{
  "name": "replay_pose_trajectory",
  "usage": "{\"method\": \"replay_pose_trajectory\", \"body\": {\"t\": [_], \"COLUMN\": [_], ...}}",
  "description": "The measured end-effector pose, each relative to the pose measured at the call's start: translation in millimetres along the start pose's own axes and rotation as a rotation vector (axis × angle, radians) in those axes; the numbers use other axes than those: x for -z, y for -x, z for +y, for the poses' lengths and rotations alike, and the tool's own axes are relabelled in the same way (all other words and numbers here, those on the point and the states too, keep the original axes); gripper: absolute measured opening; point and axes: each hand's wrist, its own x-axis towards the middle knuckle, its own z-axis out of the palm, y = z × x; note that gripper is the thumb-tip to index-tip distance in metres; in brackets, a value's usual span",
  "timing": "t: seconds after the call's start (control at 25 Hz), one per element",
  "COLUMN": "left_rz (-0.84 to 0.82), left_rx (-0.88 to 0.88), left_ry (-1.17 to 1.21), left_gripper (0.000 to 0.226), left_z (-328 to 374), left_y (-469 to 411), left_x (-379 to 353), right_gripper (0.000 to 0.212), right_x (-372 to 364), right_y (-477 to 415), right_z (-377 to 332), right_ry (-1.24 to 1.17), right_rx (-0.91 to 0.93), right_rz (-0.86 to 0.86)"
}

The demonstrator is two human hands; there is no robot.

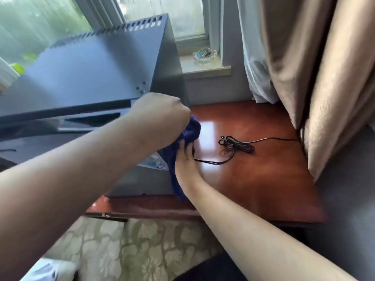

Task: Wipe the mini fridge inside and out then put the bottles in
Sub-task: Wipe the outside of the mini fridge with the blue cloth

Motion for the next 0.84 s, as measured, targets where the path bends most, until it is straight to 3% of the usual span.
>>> {"method": "replay_pose_trajectory", "body": {"t": [0.12, 0.2, 0.24, 0.28, 0.36, 0.4, 0.48, 0.6, 0.72, 0.84], "left_rz": [-0.203, -0.300, -0.289, -0.220, 0.001, 0.091, 0.104, -0.079, -0.157, -0.188], "left_rx": [0.063, 0.068, 0.050, 0.040, 0.062, 0.129, 0.330, 0.859, 1.321, 1.432], "left_ry": [0.017, 0.140, 0.229, 0.305, 0.599, 0.833, 1.275, 1.919, 2.621, 2.839], "left_gripper": [0.038, 0.025, 0.011, 0.013, 0.035, 0.044, 0.052, 0.034, 0.042, 0.041], "left_z": [30, 44, 51, 57, 78, 91, 120, 163, 184, 190], "left_y": [-18, -23, -21, -19, -8, 0, 19, 35, 28, 16], "left_x": [-12, -28, -39, -55, -88, -103, -132, -174, -202, -225], "right_gripper": [0.057, 0.052, 0.048, 0.048, 0.046, 0.035, 0.036, 0.031, 0.018, 0.030], "right_x": [22, 33, 38, 43, 55, 60, 73, 84, 81, 79], "right_y": [-17, -27, -31, -35, -41, -48, -61, -67, -69, -70], "right_z": [23, 34, 37, 39, 40, 43, 44, 38, 36, 40], "right_ry": [0.038, -0.057, -0.147, -0.235, -0.355, -0.392, -0.465, -0.622, -0.546, -0.481], "right_rx": [-0.120, -0.192, -0.234, -0.285, -0.351, -0.370, -0.423, -0.522, -0.437, -0.362], "right_rz": [-0.090, -0.172, -0.224, -0.272, -0.336, -0.334, -0.273, -0.248, -0.326, -0.338]}}
